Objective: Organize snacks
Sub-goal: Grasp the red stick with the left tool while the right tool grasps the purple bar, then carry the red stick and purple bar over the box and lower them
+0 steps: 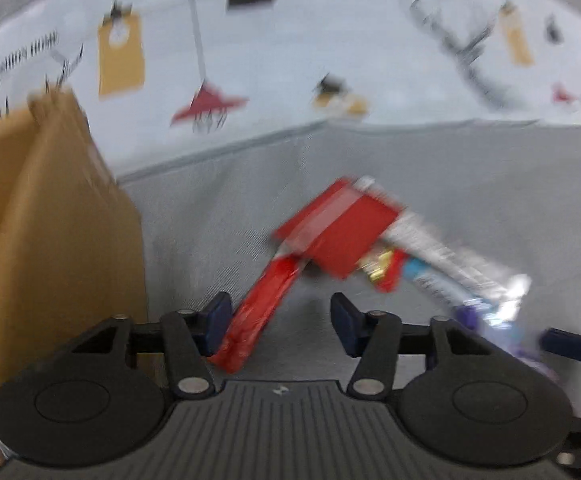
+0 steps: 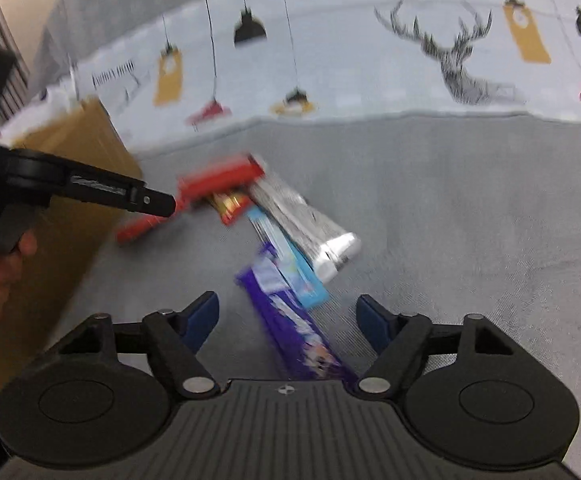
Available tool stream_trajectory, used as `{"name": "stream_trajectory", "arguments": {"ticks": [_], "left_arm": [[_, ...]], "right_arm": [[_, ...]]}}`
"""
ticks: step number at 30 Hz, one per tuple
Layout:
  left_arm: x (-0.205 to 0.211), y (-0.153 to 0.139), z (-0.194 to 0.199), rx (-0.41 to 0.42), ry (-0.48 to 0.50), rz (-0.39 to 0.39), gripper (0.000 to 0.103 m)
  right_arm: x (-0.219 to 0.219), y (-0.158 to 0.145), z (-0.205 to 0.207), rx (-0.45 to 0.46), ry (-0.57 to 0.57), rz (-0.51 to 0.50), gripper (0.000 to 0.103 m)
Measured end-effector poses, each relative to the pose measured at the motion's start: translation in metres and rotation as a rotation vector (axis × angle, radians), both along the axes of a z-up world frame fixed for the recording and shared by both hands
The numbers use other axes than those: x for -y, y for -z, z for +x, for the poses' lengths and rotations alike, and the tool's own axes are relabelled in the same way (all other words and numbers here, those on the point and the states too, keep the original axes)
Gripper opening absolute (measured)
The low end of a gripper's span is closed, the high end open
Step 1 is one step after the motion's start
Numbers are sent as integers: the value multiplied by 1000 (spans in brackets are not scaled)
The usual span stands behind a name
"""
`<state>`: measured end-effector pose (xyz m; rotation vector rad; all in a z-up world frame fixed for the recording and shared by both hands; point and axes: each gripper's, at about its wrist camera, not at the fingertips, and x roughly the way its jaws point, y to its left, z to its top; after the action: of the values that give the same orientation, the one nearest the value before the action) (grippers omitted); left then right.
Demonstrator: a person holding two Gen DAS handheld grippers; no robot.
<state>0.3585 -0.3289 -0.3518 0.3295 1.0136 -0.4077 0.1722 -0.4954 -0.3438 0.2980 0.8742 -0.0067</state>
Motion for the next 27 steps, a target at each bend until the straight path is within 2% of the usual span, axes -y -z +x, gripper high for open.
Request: {"name": "stream_trajectory", "arguments": {"ticks": [1, 2, 3, 4, 5, 6, 8, 11, 15, 17, 20, 23, 25, 27], "left_arm": [[-2, 9, 5, -19, -19, 16, 59], [-5, 12, 8, -20, -31, -1, 59], [-6, 11, 7, -5, -26, 5, 59], [-4, 11, 6, 16, -12, 26, 57], [-4, 12, 3, 29, 8, 36, 45], [-4, 12, 1, 20, 27, 21, 23], [-9, 8, 0, -41, 22, -14, 17], [-30, 1, -17, -169, -14, -135, 17], [-47, -5, -61, -206, -9, -184, 18], [-54, 5, -68, -236, -52, -177, 20], [-58, 7, -74, -202, -65, -192, 21], [-48, 5, -85, -142, -2, -136, 18], [-48, 3, -89, -167, 18, -162, 13], [-51, -1, -93, -203, 19, -204, 11]], "right_arm": [[2, 5, 3, -19, -4, 7, 71], [2, 7, 4, -15, -8, 4, 67], [1, 7, 4, -8, -10, -8, 54], [0, 7, 6, -10, -5, -25, 46], [-2, 8, 6, -13, -7, -43, 30], [-5, 7, 8, -14, -25, -45, 19], [-9, 4, 8, -8, -44, -47, 16], [-14, -1, 7, -5, -47, -64, 16], [-18, -11, -6, 17, -45, -47, 16], [-18, -9, -12, 1, -54, -33, 17], [-7, 3, -11, -62, -16, 2, 22], [4, 8, -13, -46, 24, 89, 22], [5, 10, -13, -43, 23, 96, 21], [1, 8, -12, -40, 2, 52, 17]]}}
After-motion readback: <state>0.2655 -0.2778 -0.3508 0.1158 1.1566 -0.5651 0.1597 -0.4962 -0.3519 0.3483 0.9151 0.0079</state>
